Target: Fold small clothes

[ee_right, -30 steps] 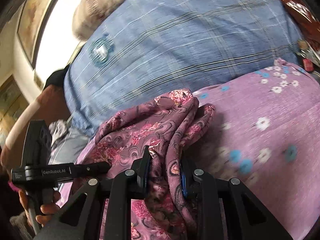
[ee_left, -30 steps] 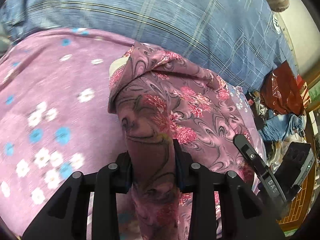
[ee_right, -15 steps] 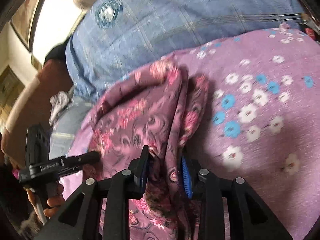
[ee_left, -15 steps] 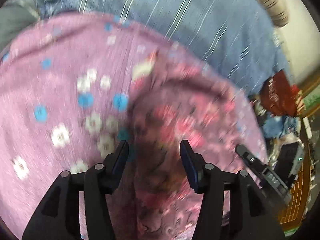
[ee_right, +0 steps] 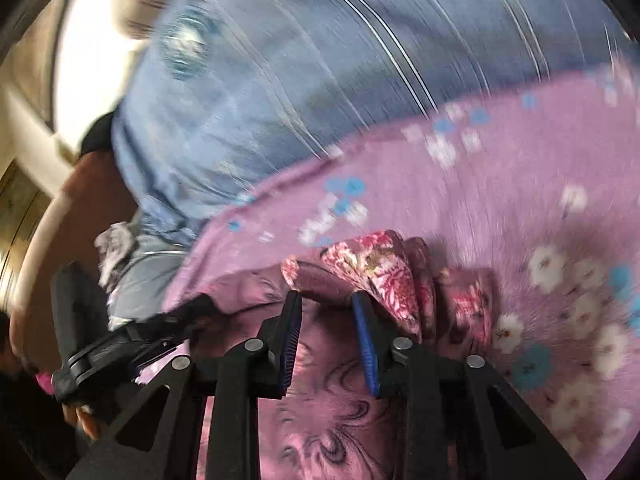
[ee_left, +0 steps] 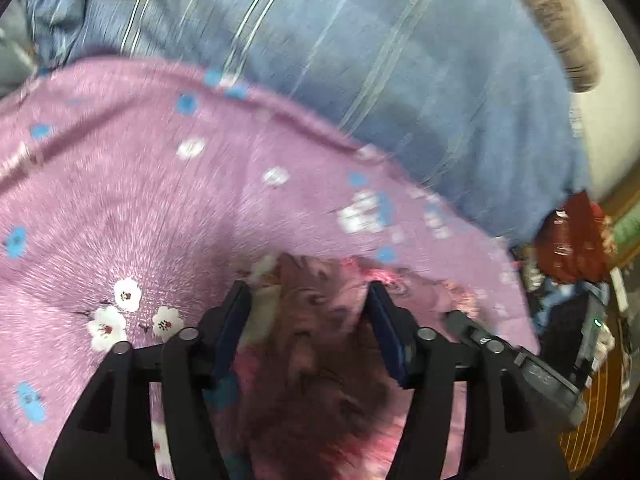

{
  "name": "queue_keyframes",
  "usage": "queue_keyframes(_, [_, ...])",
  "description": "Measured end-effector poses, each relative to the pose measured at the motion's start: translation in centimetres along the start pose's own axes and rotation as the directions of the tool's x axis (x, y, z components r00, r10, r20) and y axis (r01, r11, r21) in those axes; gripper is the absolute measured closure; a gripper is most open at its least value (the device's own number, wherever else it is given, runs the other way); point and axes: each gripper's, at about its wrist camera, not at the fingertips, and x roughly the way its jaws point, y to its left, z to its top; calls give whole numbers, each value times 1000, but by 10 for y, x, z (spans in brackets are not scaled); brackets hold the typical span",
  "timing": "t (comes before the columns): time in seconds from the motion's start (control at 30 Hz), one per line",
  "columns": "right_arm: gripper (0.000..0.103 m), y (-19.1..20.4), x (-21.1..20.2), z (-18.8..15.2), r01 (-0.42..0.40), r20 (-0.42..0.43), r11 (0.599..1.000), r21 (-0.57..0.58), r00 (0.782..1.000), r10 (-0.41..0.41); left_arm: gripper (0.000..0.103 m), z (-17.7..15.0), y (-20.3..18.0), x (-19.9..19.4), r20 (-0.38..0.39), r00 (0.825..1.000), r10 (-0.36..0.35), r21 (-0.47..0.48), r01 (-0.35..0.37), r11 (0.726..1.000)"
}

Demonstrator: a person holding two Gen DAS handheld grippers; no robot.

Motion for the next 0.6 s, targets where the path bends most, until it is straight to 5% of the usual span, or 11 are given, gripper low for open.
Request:
queue_keyframes(0.17, [89, -17, 3, 4, -61, -6, 997, 45, 998, 61, 37, 18, 13, 16, -59, 997, -58, -15, 57, 998])
queue_keyframes(0.43, [88, -18, -2, 4, -74, 18, 996, 55, 997, 73, 34, 6, 4, -1, 9, 1000, -26, 22, 26, 999])
queue_keyframes(0.6, [80, 15, -39, -3, -113, 85, 990, -89, 989, 121, 34, -5, -1, -42, 105, 994, -9, 74, 1, 997])
